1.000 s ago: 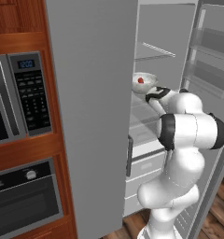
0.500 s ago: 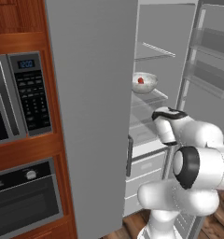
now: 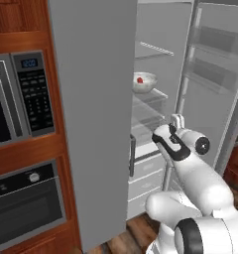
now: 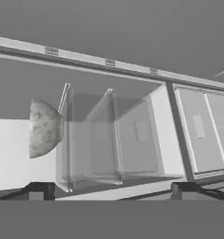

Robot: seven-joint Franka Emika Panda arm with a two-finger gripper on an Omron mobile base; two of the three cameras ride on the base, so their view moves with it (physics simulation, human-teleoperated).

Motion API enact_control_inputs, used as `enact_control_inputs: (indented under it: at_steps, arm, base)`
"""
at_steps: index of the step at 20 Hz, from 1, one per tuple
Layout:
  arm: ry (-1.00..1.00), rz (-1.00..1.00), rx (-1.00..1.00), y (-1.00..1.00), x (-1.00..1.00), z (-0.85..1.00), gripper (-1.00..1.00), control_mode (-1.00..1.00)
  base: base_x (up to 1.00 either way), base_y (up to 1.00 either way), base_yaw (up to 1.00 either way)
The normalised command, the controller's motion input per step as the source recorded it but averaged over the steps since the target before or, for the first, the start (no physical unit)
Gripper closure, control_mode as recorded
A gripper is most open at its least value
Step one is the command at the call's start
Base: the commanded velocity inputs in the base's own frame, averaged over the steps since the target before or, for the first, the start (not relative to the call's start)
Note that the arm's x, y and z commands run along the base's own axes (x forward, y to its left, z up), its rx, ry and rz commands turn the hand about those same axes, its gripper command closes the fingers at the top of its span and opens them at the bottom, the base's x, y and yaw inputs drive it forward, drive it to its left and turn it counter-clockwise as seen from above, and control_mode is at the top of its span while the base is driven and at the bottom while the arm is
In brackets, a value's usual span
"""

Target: Move the glass cup from next to the sink to the open cabinet. Then, move the bowl with the carrot to the fridge to clear the area for faucet cleaning.

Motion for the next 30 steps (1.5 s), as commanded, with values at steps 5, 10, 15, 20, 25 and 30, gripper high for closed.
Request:
enact_control_inputs:
  at_steps: [5,10,15,20,25,30]
  arm:
    - [0.00,0.00,0.00,0.00,0.00,0.00,-1.00,1.00]
    - [0.00,0.00,0.00,0.00,0.00,0.00,-1.00,1.00]
    - [0.00,0.00,0.00,0.00,0.00,0.00,-1.00,1.00]
    - [0.00,0.00,0.00,0.00,0.00,0.00,-1.00,1.00]
    - [0.00,0.00,0.00,0.00,0.00,0.00,-1.00,1.00]
    - [0.00,0.00,0.00,0.00,0.00,0.00,-1.00,1.00]
  base:
    - [-0.67,0.14,-0.79]
    - [-0.47,0.00,-0.82]
    - [-0.46,0.00,-0.85]
    - [-0.06,-0.12,-0.94]
    - [0.00,-0.41,-0.88]
    - [0.39,-0.87,-0.60]
